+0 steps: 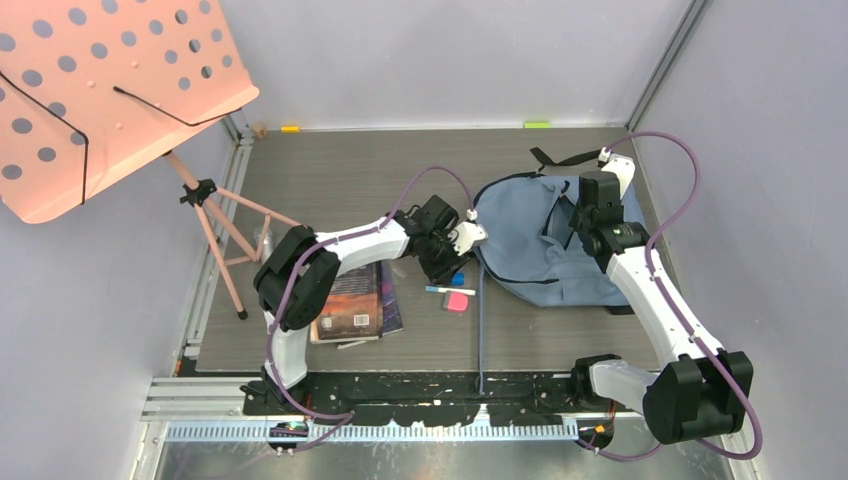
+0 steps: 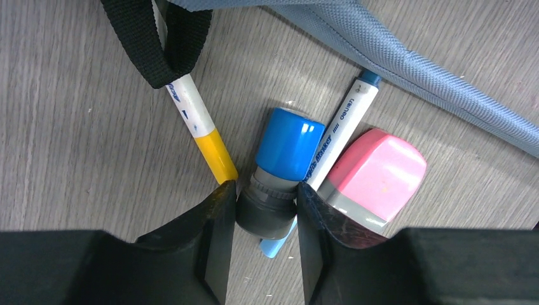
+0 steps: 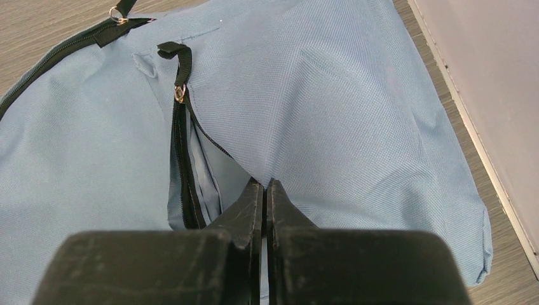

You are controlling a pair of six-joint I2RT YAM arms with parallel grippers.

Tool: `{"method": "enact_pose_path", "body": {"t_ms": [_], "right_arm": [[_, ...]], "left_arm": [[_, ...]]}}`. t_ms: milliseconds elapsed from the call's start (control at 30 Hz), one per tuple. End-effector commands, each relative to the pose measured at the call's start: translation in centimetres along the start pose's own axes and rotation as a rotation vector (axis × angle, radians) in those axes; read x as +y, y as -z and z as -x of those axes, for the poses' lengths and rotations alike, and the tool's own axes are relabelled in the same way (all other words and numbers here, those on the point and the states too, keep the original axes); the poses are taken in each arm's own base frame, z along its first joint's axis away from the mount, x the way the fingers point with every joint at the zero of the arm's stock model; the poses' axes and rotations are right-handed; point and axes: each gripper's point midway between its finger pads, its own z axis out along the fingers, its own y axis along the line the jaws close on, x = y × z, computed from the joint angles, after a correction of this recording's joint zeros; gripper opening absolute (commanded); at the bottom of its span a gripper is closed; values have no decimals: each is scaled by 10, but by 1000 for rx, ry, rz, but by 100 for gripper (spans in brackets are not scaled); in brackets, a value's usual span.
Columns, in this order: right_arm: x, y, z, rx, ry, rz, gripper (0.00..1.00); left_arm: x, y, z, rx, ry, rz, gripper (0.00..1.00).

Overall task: Pack the student bag
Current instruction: Pick up the stationery from the center of the board.

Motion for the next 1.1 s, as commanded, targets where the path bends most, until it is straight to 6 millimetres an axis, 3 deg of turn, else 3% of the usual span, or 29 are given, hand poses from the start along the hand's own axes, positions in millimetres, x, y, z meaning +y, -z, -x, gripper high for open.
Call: {"method": "enact_pose_path", "body": {"t_ms": [0, 67, 300, 467, 533, 600, 800, 1067], "right_arm": [[6, 2, 21, -65, -44, 22, 0], [6, 2, 21, -66, -45, 22, 0], [5, 3, 21, -65, -45, 24, 1], [6, 3, 20, -61, -48, 31, 0], [6, 2, 20, -60, -49, 30, 0], [6, 2, 20, -60, -50, 30, 0], [5, 3, 20, -62, -52, 31, 0], [7, 2, 20, -59, -55, 40, 0]], "left_arm": [[1, -6, 7, -19, 5, -19, 35], [1, -7, 4, -7, 8, -19, 33], [2, -12, -6, 25, 4, -8, 42], [2, -17, -11, 42, 14, -8, 43], [2, -17, -12, 47, 14, -7, 41], [2, -16, -12, 45, 12, -6, 32], [-5, 5, 1, -2, 7, -3, 16], [-7, 42, 17, -70, 34, 64, 14]]}}
